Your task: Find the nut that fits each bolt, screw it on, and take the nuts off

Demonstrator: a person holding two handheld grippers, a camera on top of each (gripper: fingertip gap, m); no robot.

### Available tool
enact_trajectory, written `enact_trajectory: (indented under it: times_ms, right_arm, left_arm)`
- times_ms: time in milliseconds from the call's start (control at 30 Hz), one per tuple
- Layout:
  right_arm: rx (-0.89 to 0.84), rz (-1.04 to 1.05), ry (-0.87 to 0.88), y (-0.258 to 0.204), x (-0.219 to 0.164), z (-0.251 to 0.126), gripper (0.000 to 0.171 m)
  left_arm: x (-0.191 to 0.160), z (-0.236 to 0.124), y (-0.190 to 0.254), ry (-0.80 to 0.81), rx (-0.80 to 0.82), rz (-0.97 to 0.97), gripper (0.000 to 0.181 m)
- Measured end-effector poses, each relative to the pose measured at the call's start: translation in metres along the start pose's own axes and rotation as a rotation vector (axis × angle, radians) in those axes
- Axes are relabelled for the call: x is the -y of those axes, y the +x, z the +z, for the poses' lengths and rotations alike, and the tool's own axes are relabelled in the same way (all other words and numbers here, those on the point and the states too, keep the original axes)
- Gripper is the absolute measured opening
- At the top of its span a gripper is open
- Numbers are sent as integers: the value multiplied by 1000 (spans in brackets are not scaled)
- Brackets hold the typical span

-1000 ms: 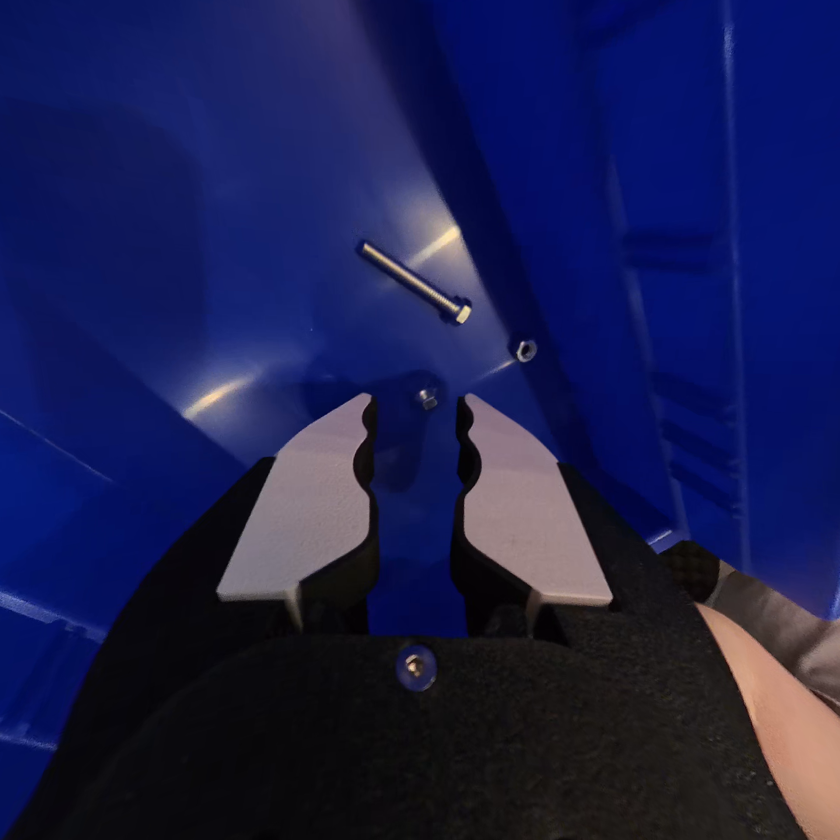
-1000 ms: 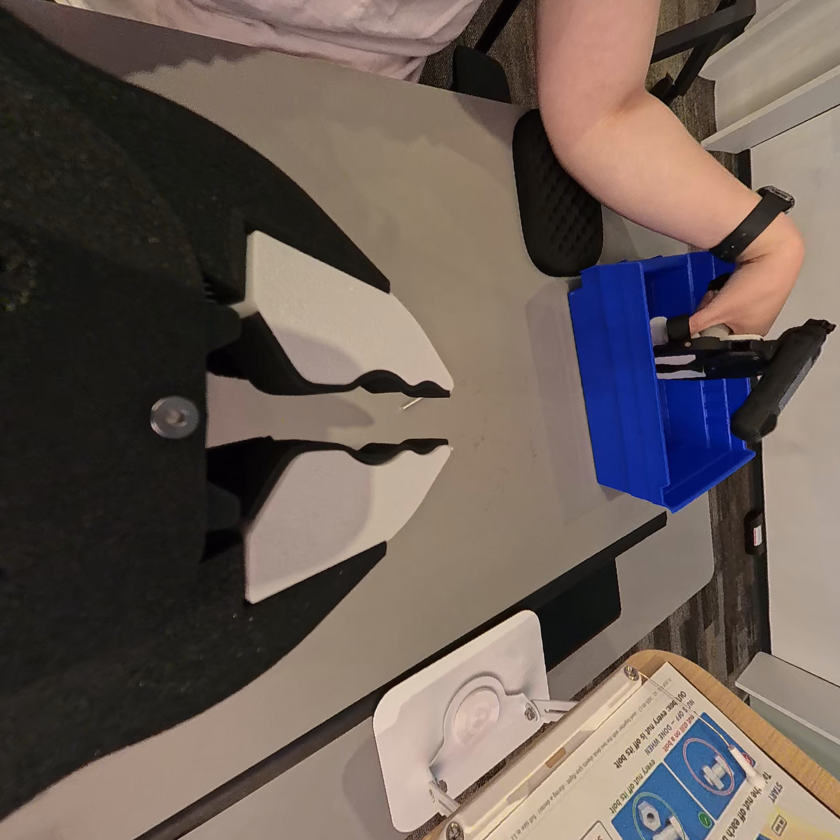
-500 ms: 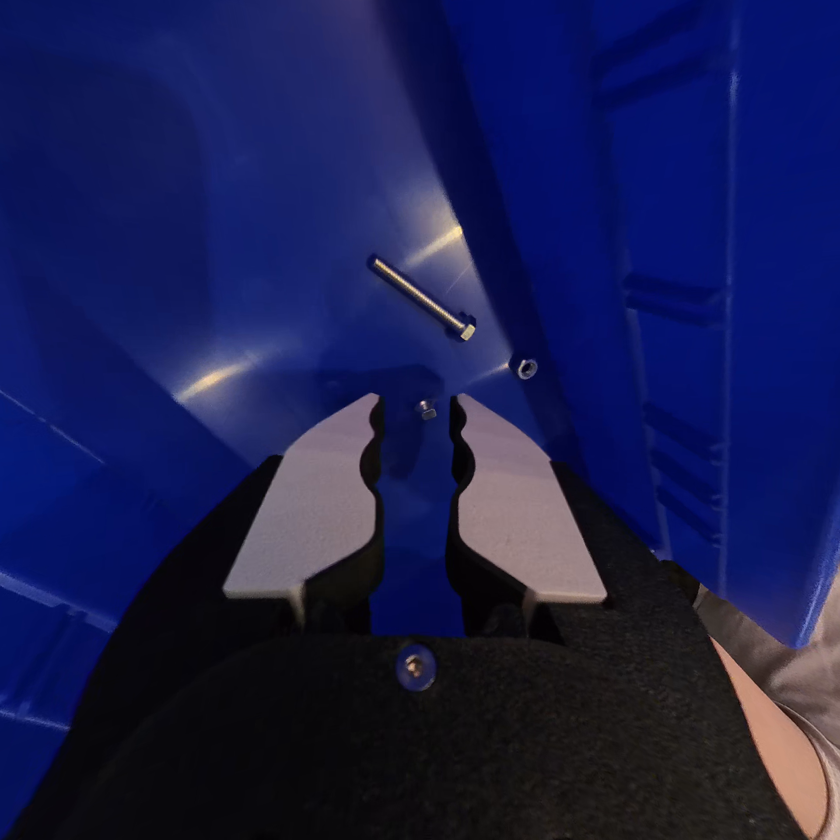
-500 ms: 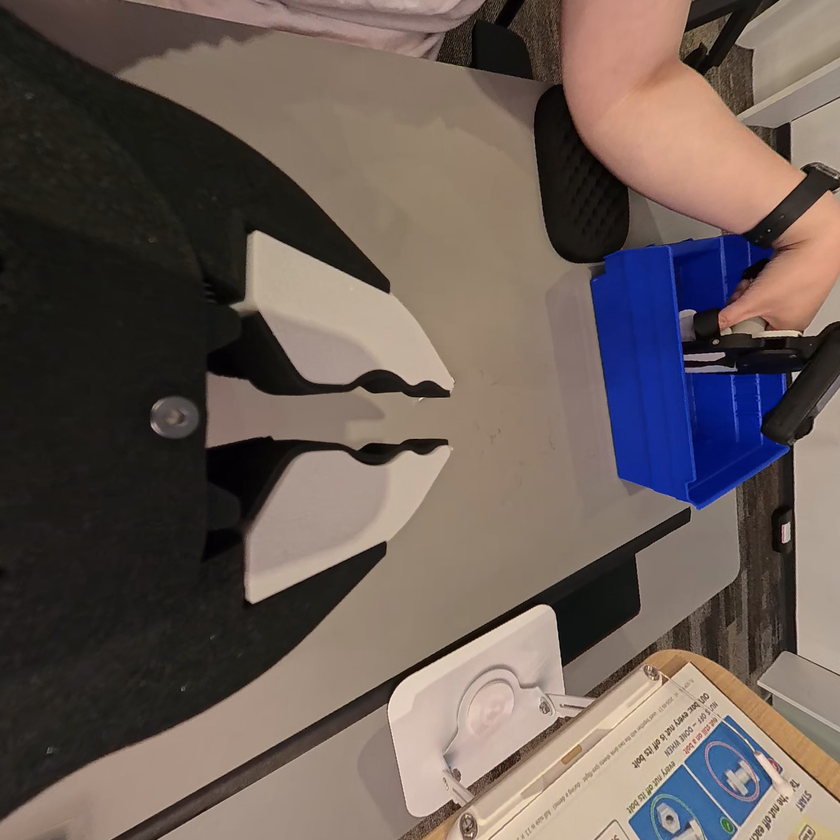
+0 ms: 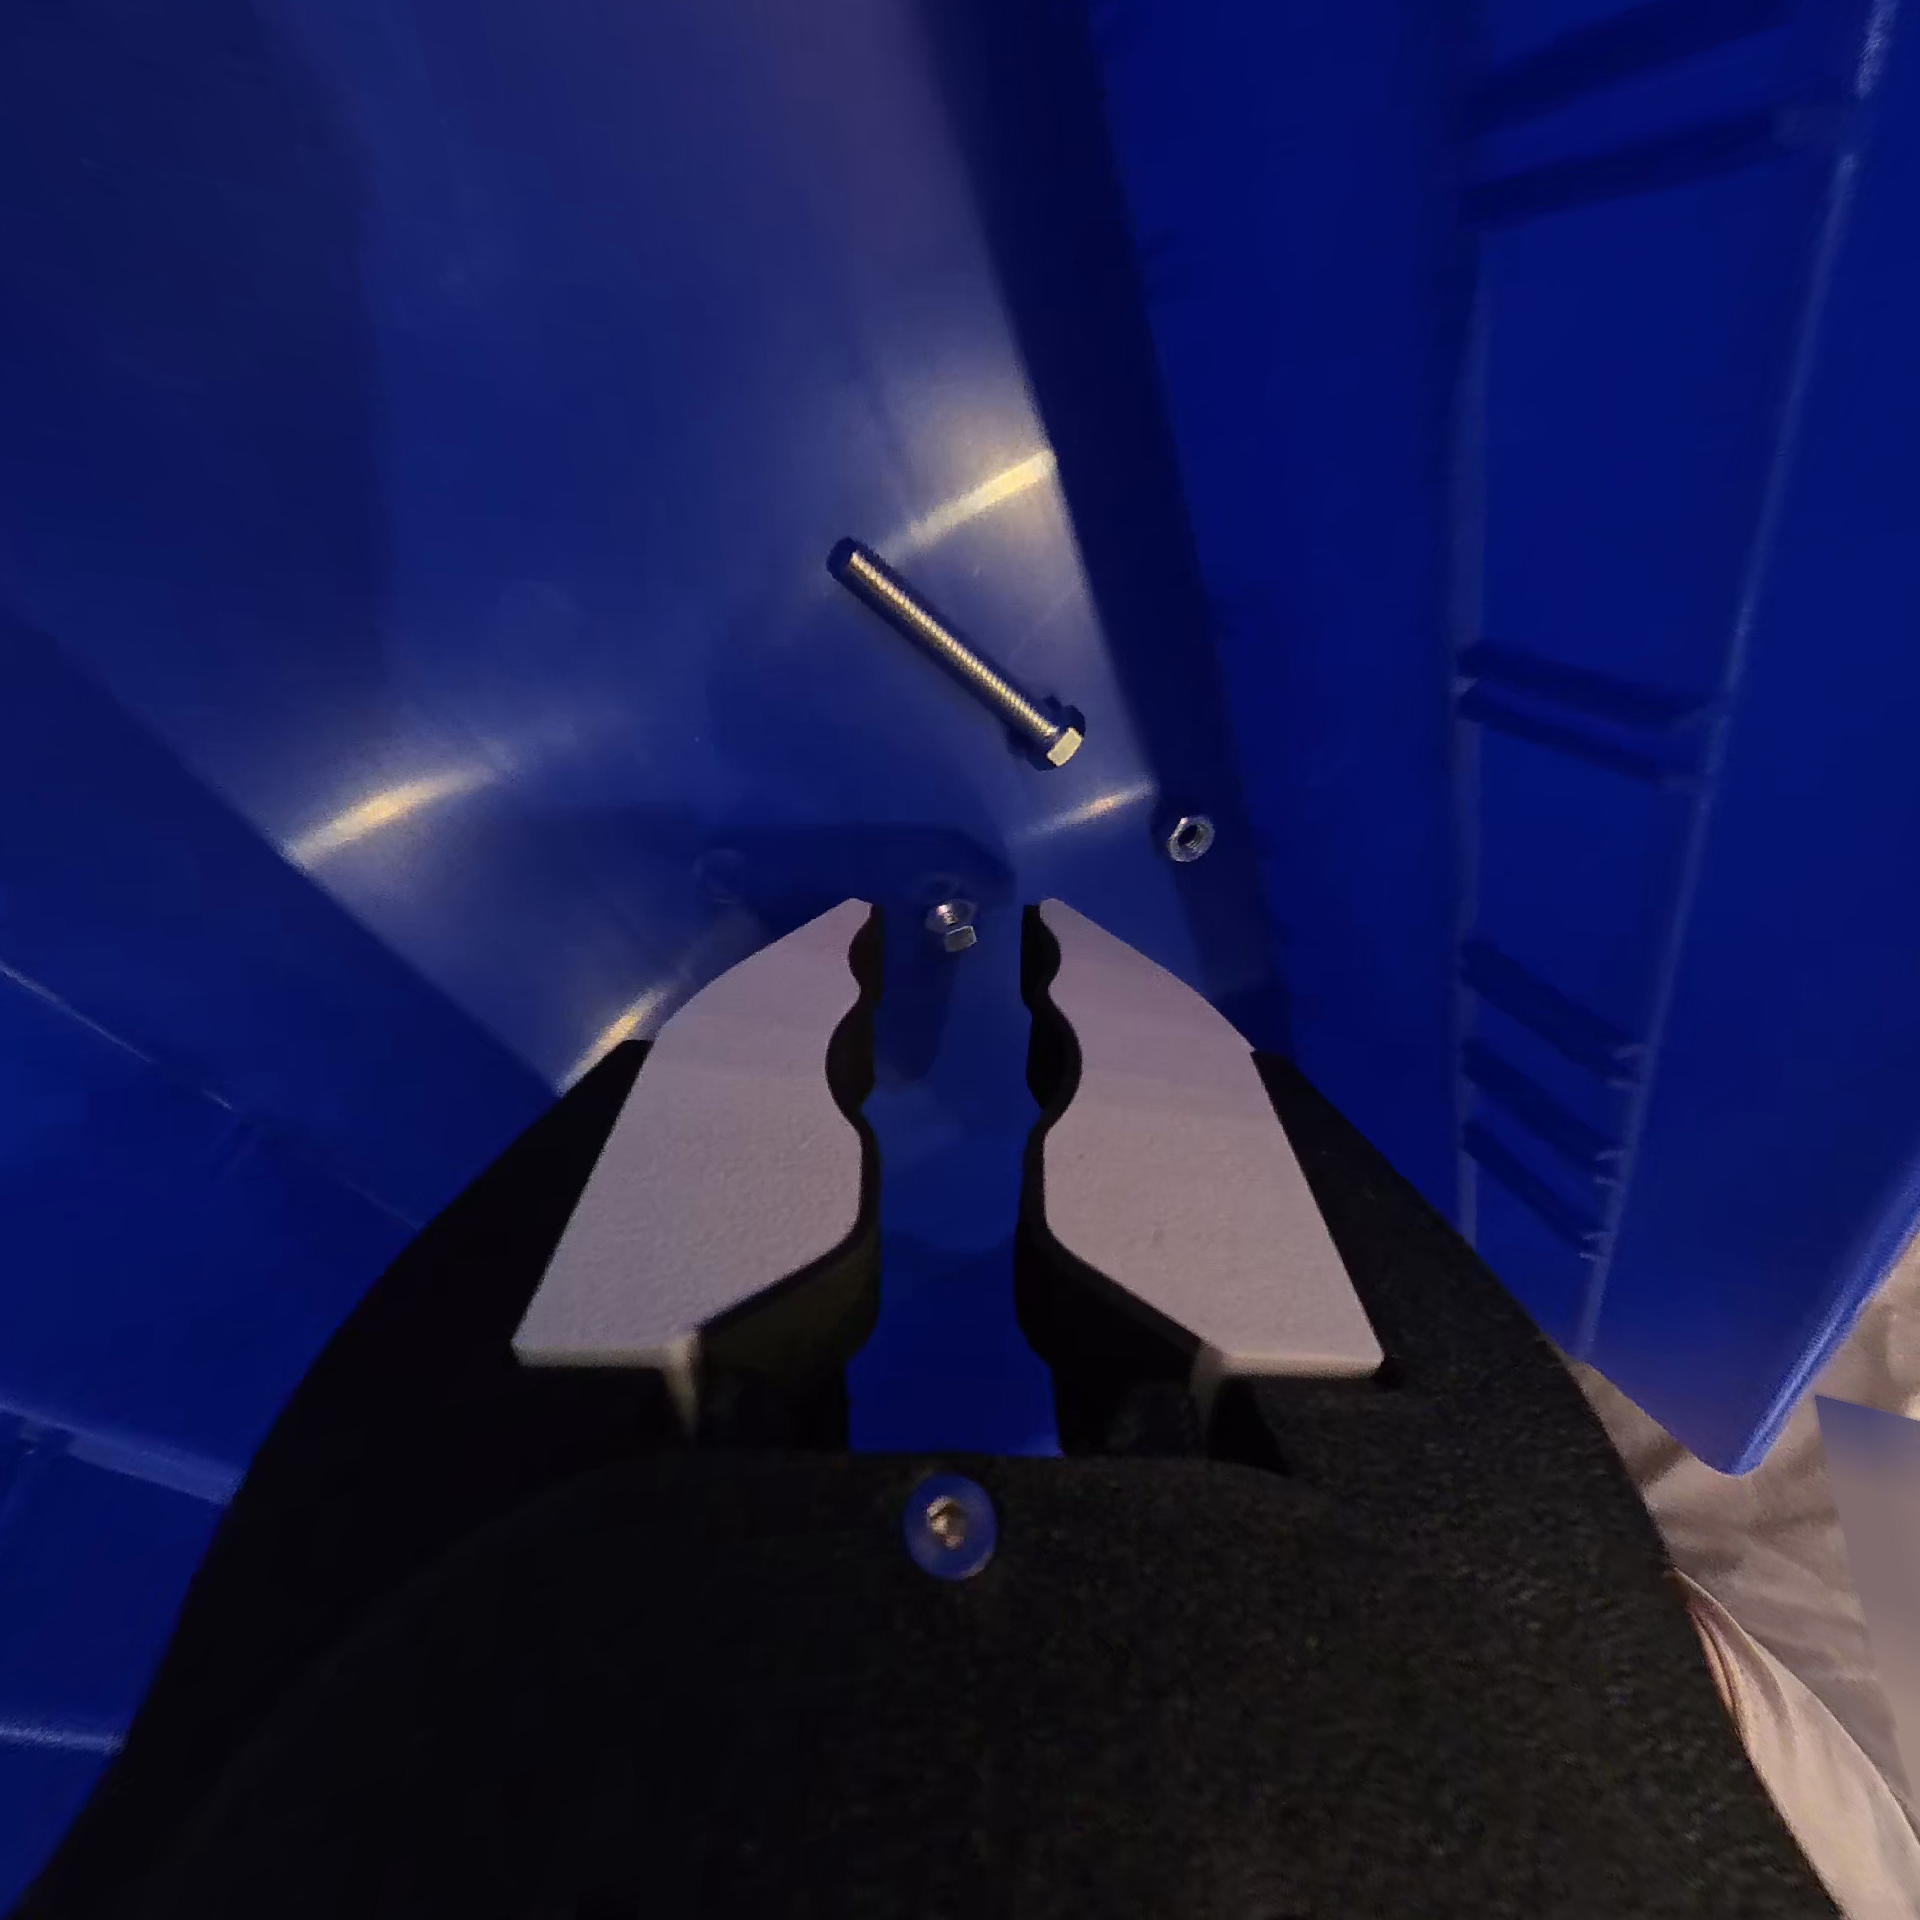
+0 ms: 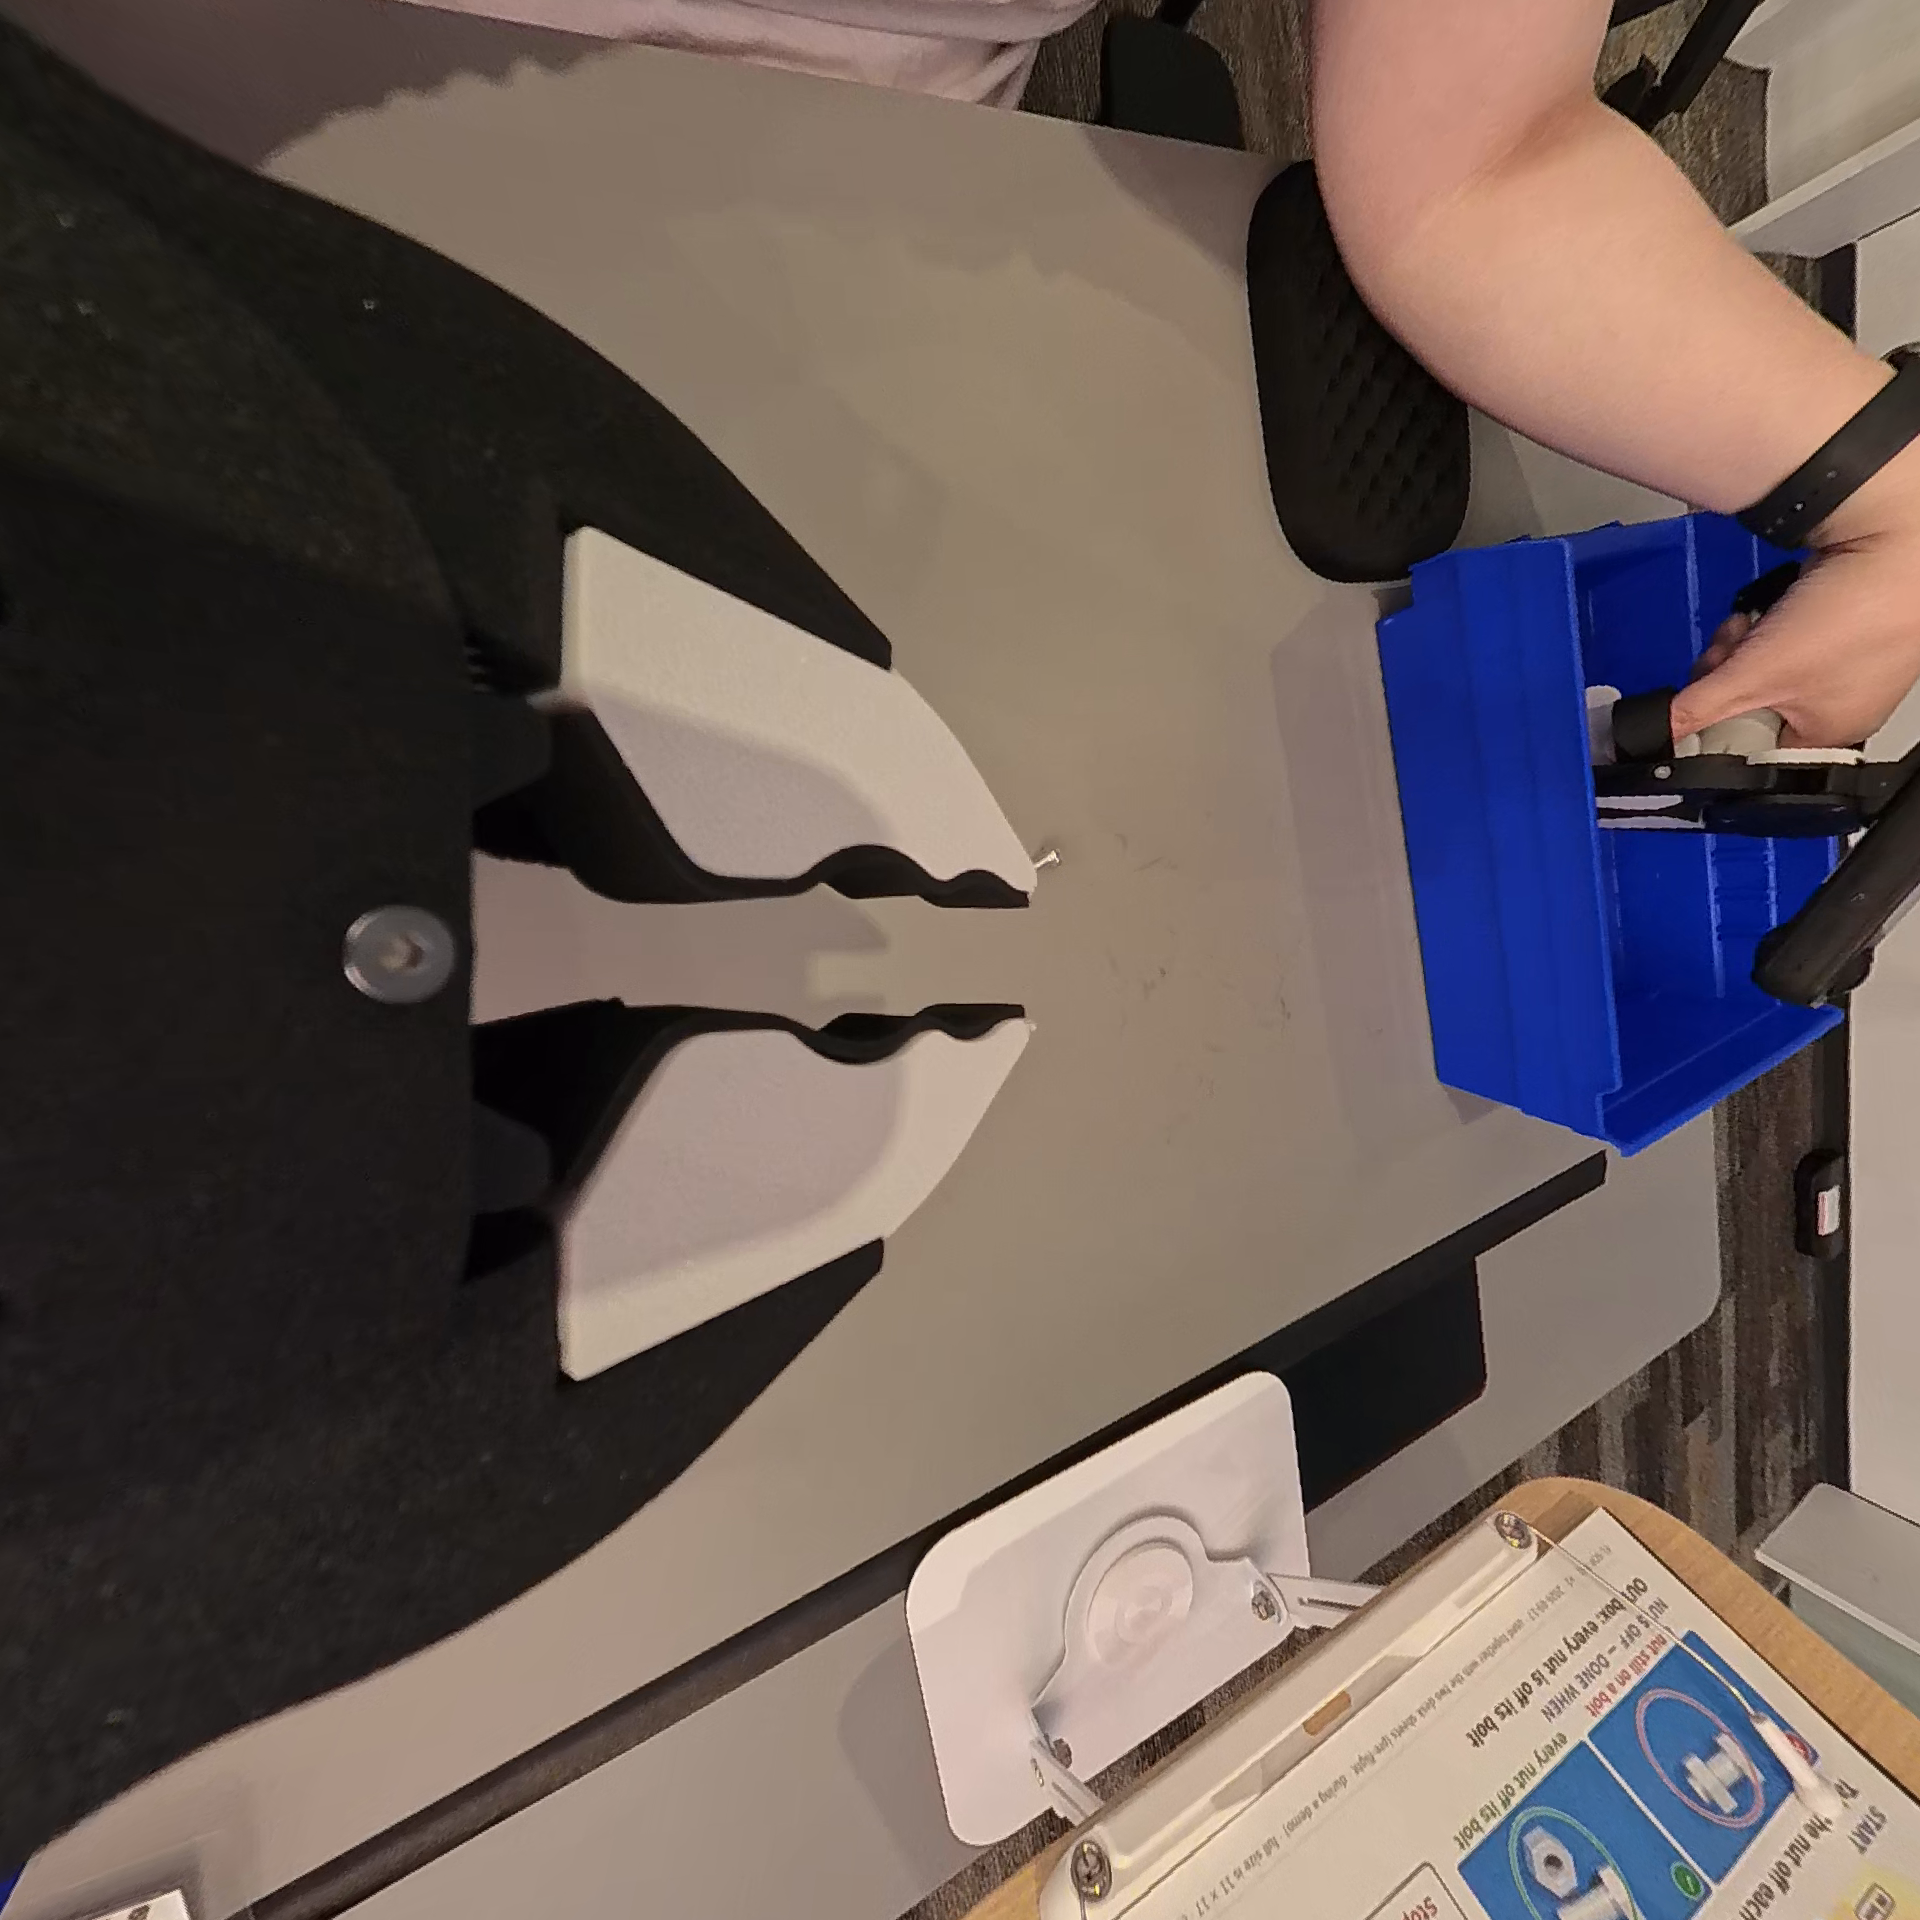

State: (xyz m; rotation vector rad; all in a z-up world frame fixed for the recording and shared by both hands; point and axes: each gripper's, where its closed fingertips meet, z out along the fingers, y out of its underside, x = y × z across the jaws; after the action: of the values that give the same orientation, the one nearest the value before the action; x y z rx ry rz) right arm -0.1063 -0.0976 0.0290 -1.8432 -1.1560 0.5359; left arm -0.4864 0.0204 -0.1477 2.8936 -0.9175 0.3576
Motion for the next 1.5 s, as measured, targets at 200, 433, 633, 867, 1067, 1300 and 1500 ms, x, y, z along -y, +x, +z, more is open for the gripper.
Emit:
enact_trajectory:
  times_ms: [200,433,633,867,1067,1300,1500]
  right_arm:
    - [-1,-7,-13,0,-2,2,17]
    - [-7,-9,-18,1,-3,2,17]
    - [-9,-8,-17,1,-3,1,17]
    - [-9,-8,-24,2,-5,2,17]
    - [-8,-5,-28,2,-7,3,17]
    - [-5,-6,-40,2,-10,4,17]
    - [-17,-18,-30,6,-10,9,17]
  left_arm:
    - [-1,1,1,-14,0,-12,23]
    - [-3,2,1,-24,-11,-19,16]
    - [-3,2,-1,-30,2,-16,12]
    - [-3,2,-1,-31,4,-4,11]
    - [-4,0,-7,-29,49,33,11]
    - [17,-23,0,158,45,159,11]
    - [45,-80,26,488,64,316,11]
